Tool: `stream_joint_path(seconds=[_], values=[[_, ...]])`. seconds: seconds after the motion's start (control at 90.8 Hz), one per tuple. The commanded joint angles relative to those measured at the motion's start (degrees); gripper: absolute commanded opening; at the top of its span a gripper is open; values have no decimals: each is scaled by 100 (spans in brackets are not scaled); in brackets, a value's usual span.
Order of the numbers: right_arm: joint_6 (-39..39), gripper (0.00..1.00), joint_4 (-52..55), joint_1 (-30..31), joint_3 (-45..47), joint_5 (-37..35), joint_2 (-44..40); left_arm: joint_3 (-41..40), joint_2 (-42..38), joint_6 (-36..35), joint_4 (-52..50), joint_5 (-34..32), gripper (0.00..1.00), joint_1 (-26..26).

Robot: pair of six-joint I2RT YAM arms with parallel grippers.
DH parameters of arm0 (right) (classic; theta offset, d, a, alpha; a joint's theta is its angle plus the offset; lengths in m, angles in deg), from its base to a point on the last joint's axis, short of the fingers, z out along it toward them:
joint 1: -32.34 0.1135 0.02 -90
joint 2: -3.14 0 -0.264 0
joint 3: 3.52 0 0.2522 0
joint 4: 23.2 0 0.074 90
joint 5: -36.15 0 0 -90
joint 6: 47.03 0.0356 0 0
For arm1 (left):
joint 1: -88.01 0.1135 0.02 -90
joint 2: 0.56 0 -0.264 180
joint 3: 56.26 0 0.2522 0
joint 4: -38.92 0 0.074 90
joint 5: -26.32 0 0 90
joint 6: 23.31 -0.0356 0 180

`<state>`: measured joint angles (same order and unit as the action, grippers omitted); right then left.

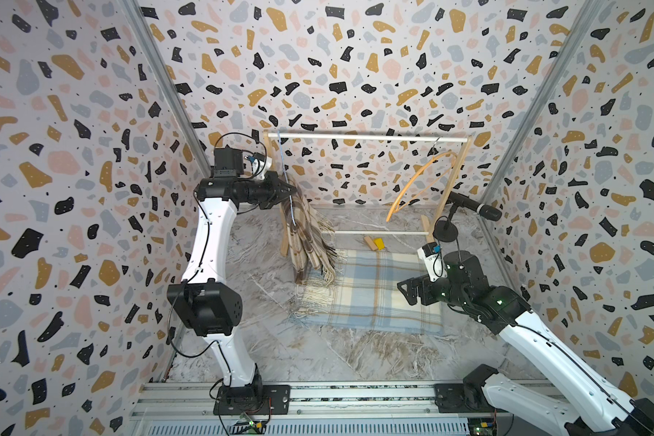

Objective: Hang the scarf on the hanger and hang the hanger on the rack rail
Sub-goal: Place the hanger at the clothesline, then pick up the hanger from the clothesline.

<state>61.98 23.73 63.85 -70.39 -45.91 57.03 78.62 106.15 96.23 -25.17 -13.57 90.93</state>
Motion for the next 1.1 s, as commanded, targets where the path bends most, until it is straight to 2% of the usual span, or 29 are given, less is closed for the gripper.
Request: stream_joint_path(seconds=[0.0, 0.121, 0.187, 0.341, 0.484, 0.738, 0.98, 1.09], values=[[-99, 99, 242, -98, -162, -42, -107, -73, -262, -535, 63, -25, 9, 176], [-153, 99, 348, -298, -250, 16, -91, -282, -389, -694, -26, -193, 13, 461], [-162, 99, 351, -411, -324, 81, -57, -383, -435, -746, -56, -204, 21, 586], [-119, 99, 340, -609, -698, 307, 124, -551, -612, -974, -215, -326, 32, 709], [14, 100, 158, -703, -1192, 452, 435, -980, -1130, -1121, -169, -494, 46, 727], [868, 99, -1287, -927, -1849, 689, 1093, -2956, -3066, -909, 920, -845, 63, 732], [2130, 98, -3218, -1396, -2179, 682, 2071, -4514, -4854, -749, 1106, -864, 70, 730], [2521, 94, -3735, -1536, -2377, 644, 2604, -5137, -5355, -158, 1521, -486, 70, 713]])
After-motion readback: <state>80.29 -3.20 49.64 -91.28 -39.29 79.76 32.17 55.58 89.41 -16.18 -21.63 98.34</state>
